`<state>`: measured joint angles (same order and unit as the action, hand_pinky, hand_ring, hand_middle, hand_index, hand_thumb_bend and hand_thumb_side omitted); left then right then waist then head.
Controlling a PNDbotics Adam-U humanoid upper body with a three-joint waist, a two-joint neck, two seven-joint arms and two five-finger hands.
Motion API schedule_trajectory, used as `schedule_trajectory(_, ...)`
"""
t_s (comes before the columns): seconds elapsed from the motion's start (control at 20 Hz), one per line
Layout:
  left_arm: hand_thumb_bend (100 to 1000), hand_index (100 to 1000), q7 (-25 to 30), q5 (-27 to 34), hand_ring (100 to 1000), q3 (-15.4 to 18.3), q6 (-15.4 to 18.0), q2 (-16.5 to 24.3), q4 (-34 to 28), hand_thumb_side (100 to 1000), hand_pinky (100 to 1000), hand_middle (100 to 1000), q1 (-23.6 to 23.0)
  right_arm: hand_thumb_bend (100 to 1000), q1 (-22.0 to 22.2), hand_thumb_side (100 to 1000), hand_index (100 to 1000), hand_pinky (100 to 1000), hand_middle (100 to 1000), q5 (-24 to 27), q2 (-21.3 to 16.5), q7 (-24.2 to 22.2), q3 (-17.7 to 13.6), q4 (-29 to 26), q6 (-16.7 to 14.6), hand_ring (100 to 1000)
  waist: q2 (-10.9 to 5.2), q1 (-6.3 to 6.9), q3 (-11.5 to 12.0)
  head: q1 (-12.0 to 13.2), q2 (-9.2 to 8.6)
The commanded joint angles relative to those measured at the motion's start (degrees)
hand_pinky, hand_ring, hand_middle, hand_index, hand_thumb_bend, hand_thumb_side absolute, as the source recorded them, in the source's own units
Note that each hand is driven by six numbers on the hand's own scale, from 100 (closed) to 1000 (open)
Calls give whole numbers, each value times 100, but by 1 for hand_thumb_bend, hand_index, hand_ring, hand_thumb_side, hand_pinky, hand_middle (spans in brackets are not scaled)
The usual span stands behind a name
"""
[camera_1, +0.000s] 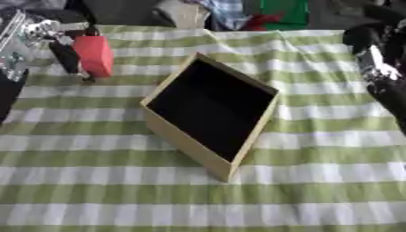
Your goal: Pick up objects on the table and place them in the box.
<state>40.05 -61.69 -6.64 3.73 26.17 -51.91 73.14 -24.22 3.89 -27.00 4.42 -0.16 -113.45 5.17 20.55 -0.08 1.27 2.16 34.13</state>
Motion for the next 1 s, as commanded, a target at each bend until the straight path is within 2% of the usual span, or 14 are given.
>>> schedule_trajectory(0.05, 309, 512, -8, 298, 514, -79, -29, 79, -367, 100, 793, 385, 181, 100, -51, 521, 891, 911, 679, 11, -90, -8, -54, -114, -7, 775, -179, 13, 13, -44, 34)
schedule_trajectory(0.2, 290, 513, -61, 649, 514, -299, -70, 22, -735, 100, 794, 386, 182, 100, -49, 521, 891, 911, 680, 9, -89, -7, -55, -114, -7, 775, -197, 27, 27, -64, 52)
schedule_trajectory(0.4, 292, 517, 3, 1137, 516, -758, -114, -110, -1307, 100, 793, 393, 181, 100, -66, 517, 890, 910, 680, 9, -94, -10, -51, -114, -19, 775, -215, 46, 21, -82, 72)
schedule_trajectory(0.55, 255, 519, 50, 1482, 514, -1033, -220, -299, -1736, 100, 800, 394, 176, 100, -91, 515, 889, 910, 680, 11, -85, -3, -55, -114, -31, 774, -227, 55, 12, -80, 90)
schedule_trajectory(0.8, 235, 524, 3, 1911, 519, -1436, -564, -555, -2302, 100, 805, 399, 162, 100, -126, 512, 889, 910, 680, 14, -74, 3, -59, -114, -49, 774, -245, 81, -11, -68, 110)
schedule_trajectory(1.0, 236, 527, -148, 2037, 523, -1714, -914, -728, -2500, 100, 808, 401, 162, 100, -140, 510, 889, 910, 680, 13, -66, 29, -75, -114, -59, 774, -262, 103, -38, -63, 123)
